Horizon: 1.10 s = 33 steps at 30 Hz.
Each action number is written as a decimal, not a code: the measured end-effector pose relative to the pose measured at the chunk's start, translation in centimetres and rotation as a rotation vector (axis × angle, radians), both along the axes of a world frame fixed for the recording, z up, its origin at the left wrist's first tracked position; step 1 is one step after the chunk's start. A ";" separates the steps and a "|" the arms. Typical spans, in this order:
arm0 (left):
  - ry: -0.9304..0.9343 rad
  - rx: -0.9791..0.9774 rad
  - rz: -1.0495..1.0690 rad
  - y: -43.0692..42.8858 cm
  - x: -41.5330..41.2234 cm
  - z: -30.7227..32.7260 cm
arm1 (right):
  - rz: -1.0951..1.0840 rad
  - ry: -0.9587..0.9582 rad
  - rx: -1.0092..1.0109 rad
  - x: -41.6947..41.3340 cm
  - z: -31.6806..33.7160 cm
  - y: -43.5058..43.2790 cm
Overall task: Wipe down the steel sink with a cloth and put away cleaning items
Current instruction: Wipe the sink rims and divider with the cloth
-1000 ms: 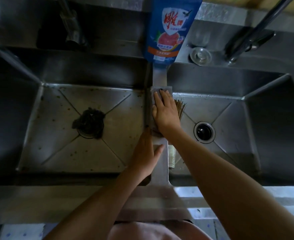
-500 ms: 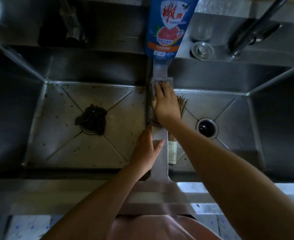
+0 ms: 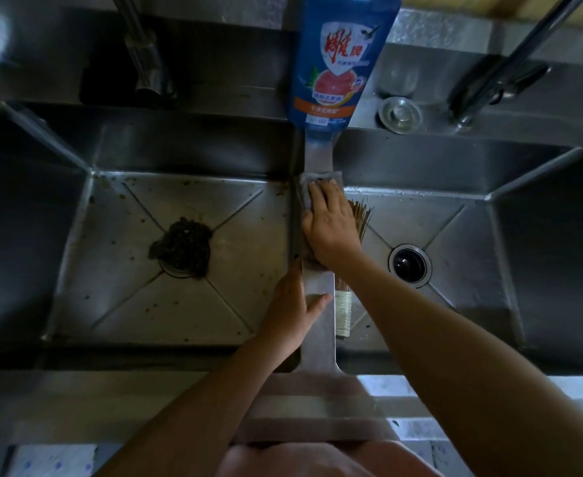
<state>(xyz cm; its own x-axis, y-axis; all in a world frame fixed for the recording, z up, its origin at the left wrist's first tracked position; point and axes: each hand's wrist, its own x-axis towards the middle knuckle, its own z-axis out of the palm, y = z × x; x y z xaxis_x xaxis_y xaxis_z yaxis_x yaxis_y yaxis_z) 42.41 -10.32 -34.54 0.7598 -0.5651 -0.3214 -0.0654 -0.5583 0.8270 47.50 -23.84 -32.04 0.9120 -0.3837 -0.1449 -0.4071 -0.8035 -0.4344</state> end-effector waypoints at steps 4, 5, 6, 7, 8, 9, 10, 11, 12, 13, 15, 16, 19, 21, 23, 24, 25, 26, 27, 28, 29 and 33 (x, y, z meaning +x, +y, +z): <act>0.046 0.063 0.000 0.1 -0.2 -0.5 | -0.017 -0.048 -0.012 2.8 -0.3 -1.7; 0.052 0.101 -0.007 0.1 -0.2 -0.6 | -0.014 -0.056 -0.025 3.4 -0.3 -2.1; 0.058 0.144 -0.015 0.1 -0.3 -0.8 | -0.008 -0.061 -0.040 4.0 -0.3 -2.5; 0.060 0.182 -0.025 0.2 -0.4 -0.9 | -0.001 -0.060 -0.051 4.5 -0.3 -2.9; 0.065 0.206 -0.032 0.2 -0.5 -0.9 | 0.006 -0.056 -0.056 4.8 -0.2 -3.2; 0.070 0.216 -0.034 0.2 -0.5 -0.8 | 0.012 -0.054 -0.055 5.0 -0.2 -3.3; 0.074 0.215 -0.030 0.2 -0.4 -0.8 | 0.014 -0.058 -0.050 5.0 -0.2 -3.2; 0.079 0.211 -0.027 0.2 -0.3 -0.8 | 0.011 -0.065 -0.045 4.7 -0.1 -3.1; 0.083 0.203 -0.021 0.2 -0.3 -0.6 | 0.007 -0.071 -0.042 4.3 -0.1 -2.8; 0.082 0.194 -0.014 0.2 -0.3 -0.5 | 0.002 -0.074 -0.041 3.8 -0.1 -2.4; 0.056 0.187 -0.002 0.1 -0.2 -0.3 | 0.002 -0.063 -0.040 2.2 0.0 -1.4; 0.039 0.184 -0.002 0.1 -0.2 -0.1 | 0.007 -0.050 -0.040 1.3 0.0 -0.9; 0.013 0.104 0.008 0.0 0.0 0.3 | 0.038 -0.034 -0.034 -1.2 0.0 0.2; 0.014 0.036 0.012 0.1 0.1 0.5 | 0.045 -0.032 -0.035 -2.1 0.0 0.4; 0.029 0.013 0.011 0.1 0.0 0.4 | 0.031 -0.026 -0.032 -2.0 -0.1 0.4; 0.038 0.024 0.013 0.1 0.0 0.3 | 0.023 -0.027 -0.025 -1.7 -0.1 0.3; 0.045 0.045 0.018 0.1 0.0 0.2 | 0.013 -0.029 -0.019 -1.2 -0.2 0.2; 0.044 0.064 0.023 0.1 0.0 0.0 | 0.001 -0.030 -0.016 -0.5 -0.2 0.0; 0.046 0.075 0.025 0.1 -0.1 -0.2 | -0.012 -0.033 -0.019 0.2 -0.3 -0.3; 0.060 0.080 0.023 0.1 -0.1 -0.4 | -0.026 -0.037 -0.024 1.1 -0.4 -0.6; 0.086 0.081 0.019 0.1 -0.2 -0.5 | -0.038 -0.044 -0.030 1.9 -0.4 -1.0; 0.122 0.072 0.021 0.3 -0.3 -0.8 | -0.045 -0.081 -0.072 4.3 -0.4 -2.4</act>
